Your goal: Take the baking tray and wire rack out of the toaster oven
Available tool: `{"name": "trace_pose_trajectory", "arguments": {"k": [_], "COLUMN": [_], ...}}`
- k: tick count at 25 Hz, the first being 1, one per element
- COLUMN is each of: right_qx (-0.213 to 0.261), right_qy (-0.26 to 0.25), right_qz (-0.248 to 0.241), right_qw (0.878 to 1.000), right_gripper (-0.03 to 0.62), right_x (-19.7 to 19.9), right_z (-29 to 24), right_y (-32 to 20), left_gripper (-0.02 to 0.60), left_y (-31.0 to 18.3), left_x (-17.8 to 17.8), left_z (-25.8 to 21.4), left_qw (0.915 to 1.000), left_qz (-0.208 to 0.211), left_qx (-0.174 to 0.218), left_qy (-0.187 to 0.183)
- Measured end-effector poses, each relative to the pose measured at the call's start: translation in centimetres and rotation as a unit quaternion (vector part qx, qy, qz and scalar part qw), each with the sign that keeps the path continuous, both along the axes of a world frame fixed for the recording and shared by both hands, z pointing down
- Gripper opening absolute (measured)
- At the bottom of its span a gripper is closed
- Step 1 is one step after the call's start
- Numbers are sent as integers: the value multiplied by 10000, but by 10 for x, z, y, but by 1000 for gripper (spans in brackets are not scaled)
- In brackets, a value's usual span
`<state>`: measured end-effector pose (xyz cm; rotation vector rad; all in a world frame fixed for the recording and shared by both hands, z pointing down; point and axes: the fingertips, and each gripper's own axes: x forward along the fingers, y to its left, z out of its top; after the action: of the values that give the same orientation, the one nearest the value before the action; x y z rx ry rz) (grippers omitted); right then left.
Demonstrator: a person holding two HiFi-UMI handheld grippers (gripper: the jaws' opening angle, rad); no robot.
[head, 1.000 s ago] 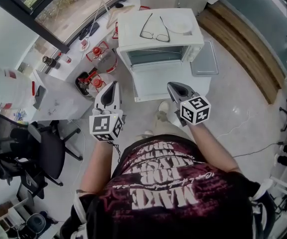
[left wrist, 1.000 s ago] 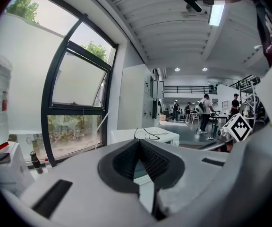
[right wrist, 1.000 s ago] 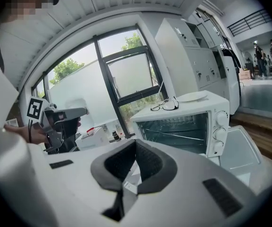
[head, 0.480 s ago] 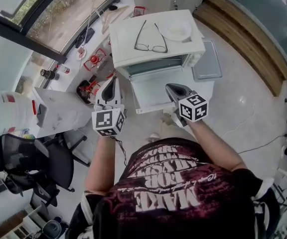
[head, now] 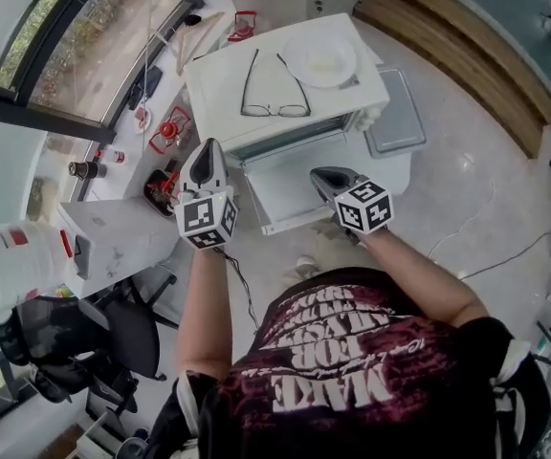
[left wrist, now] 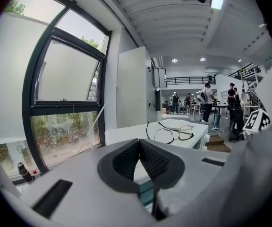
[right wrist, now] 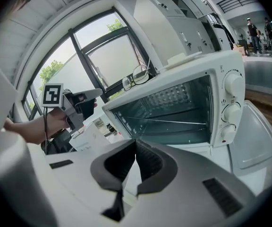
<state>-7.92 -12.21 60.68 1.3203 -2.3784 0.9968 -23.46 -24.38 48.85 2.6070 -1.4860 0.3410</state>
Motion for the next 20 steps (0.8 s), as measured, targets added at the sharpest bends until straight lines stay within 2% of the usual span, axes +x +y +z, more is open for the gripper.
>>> {"name": "trace_pose_trajectory", "arguments": {"k": [6, 10, 12, 15, 17, 20], "right_qx": [-316, -683, -877, -1118, -1232, -1357], "right_qy": [-374, -1018, -1463, -2119, -2481, -2960], "right_qz": [200, 590, 964, 1543, 1862, 2306], "right_qw": [9986, 9907, 9806, 9585, 9427, 9169], "right_gripper": [16, 114, 157, 215, 227, 227], "right_x": [-1, 2, 6, 12, 16, 21], "right_z": [22, 37, 44, 54, 61, 71], "right_y": [-26, -53, -67, -89, -101, -119], "left_gripper": [6, 6, 6, 6, 6, 6], "left_y": [-18, -19, -19, -22, -23, -23], "left_x": [18, 22, 23, 21, 20, 22], "left_z": [16, 23, 28, 26, 25, 27], "left_qw": [9995, 9985, 9973, 9983, 9985, 9977], "left_qz": [189, 309, 390, 354, 327, 393], "left_qx": [-132, -166, -232, -336, -382, -437], "left_qy": [-199, -432, -581, -331, -221, -334]}}
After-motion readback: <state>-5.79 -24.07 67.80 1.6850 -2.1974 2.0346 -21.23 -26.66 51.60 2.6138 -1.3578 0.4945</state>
